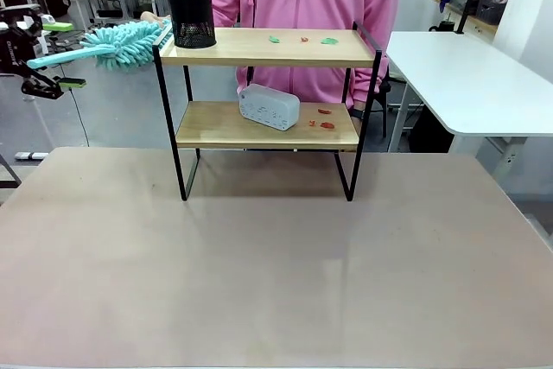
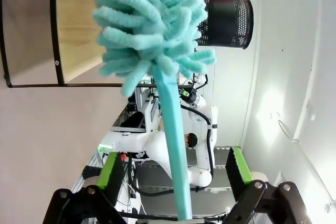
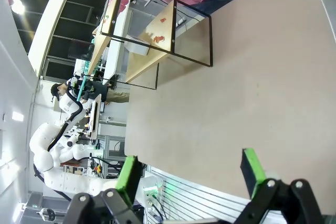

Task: Clean the shelf.
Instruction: Pick up the Duster from the human.

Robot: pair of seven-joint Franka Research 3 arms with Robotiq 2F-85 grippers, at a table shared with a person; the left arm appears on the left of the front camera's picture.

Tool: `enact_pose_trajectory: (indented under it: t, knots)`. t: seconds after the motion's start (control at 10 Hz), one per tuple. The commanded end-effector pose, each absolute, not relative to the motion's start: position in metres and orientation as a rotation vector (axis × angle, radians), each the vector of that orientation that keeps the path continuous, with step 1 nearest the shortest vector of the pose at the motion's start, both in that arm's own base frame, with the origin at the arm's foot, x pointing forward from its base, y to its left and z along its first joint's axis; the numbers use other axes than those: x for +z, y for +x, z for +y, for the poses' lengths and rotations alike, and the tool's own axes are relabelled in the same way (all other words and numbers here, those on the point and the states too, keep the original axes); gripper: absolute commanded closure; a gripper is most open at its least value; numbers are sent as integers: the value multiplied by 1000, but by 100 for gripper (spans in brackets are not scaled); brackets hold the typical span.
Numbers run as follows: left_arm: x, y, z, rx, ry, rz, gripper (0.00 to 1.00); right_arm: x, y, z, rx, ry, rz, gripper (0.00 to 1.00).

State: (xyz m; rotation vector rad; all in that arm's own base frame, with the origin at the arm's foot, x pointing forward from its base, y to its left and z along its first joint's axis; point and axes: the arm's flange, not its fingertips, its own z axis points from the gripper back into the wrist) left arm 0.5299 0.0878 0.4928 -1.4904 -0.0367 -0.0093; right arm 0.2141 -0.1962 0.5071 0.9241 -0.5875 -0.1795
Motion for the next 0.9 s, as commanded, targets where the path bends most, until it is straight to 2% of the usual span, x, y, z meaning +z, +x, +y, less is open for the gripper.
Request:
enact_pose_trajectory:
  t: [0.0,0.2,0.3,0.4,0.5,0.6,0.7,0.8]
  knots:
    - [499,527,86,19,-1486,-79,0,509,216,-196,-160,936,-613,0]
    - [499,527,88,29,-1499,-100,0,509,216,-196,-160,936,-613,0]
    - [499,527,89,35,-1493,-132,60,509,216,-196,-160,936,-613,0]
    - [499,527,89,36,-1502,-135,60,509,216,-196,-160,936,-613,0]
    - [499,526,89,36,-1502,-137,100,509,216,-196,-160,936,-613,0]
    - [499,526,89,36,-1501,-144,65,509,216,-196,-160,936,-613,0]
    - [498,526,89,34,-1501,-145,100,509,216,-196,-160,936,-613,0]
    - [497,526,89,35,-1502,-146,100,509,216,-196,-160,936,-613,0]
